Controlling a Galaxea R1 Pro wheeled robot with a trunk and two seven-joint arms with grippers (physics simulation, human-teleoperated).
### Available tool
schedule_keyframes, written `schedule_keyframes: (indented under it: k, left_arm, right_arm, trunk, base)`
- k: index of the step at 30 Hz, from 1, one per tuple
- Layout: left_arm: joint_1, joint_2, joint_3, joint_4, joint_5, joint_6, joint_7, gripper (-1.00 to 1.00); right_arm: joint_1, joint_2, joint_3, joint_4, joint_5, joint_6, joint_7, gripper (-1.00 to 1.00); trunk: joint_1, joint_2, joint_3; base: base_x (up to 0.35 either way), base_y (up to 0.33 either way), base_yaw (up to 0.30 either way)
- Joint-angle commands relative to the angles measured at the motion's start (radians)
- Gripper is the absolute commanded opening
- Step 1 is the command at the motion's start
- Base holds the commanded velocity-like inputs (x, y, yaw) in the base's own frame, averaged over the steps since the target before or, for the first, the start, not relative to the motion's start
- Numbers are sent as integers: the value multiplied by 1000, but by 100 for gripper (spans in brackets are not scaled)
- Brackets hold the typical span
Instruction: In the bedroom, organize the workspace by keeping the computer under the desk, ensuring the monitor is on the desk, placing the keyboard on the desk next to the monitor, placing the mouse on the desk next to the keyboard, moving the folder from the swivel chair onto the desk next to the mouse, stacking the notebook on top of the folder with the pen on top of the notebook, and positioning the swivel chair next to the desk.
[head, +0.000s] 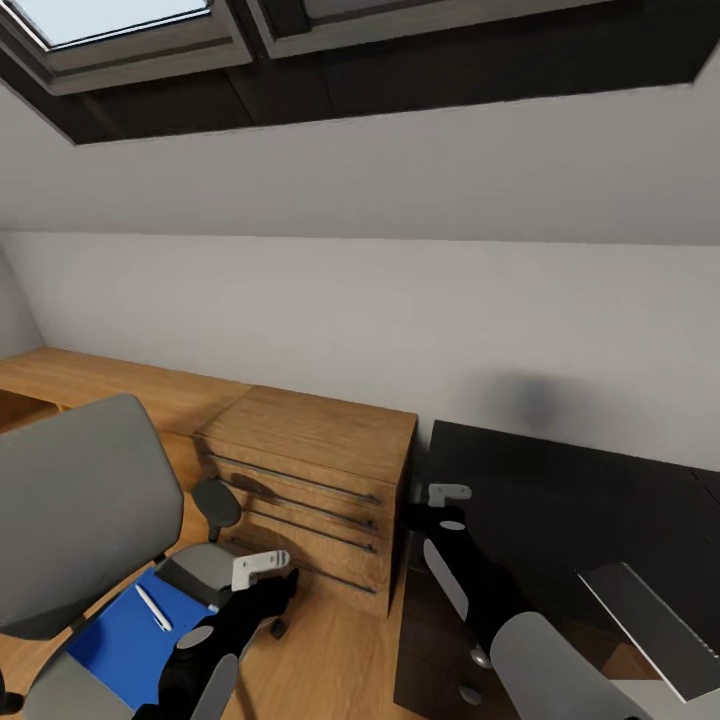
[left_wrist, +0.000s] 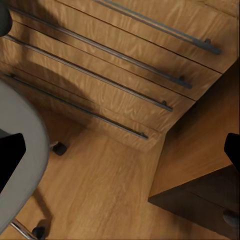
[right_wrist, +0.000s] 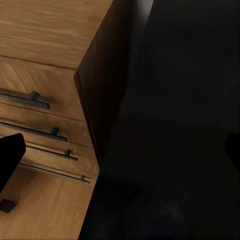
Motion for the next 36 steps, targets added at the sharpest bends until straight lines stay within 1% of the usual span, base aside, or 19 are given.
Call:
schedule_keyframes:
  k: [1,4,9,13,27,36]
  left_arm:
    - [-1,0,-1,-1,10,3,9,100]
    - [-1,-4,0,-2,10,3,9,100]
    - [-1,-8,2,-3,10,4,9,100]
    - [-1,-8,2,-4,10,4,9,100]
    - [-1,-9,2,-4,10,4,9,100]
    - [-1,-9,2,-4,10,4,9,100]
  right_arm:
    - [-1,-1,5,4,-9,-2,-9,100]
    - [0,0,5,21,-9,-5,-13,100]
    - [2,-23,7,49,-11,-19,-17,100]
    - [2,-29,7,57,-11,-25,-18,100]
    - [3,-31,8,61,-14,-30,-15,100]
    - [3,-31,4,70,-13,-23,-12,100]
  trunk:
    - [0,-1,-1]
    - [0,-1,-1]
    - [0,-1,-1]
    - [0,-1,-1]
    - [0,-1,-1]
    - [0,-1,-1]
  base:
    - [0,0,0]
    - [0,0,0]
    - [0,0,0]
    - [0,0,0]
    - [2,0,0]
    - [108,38,0]
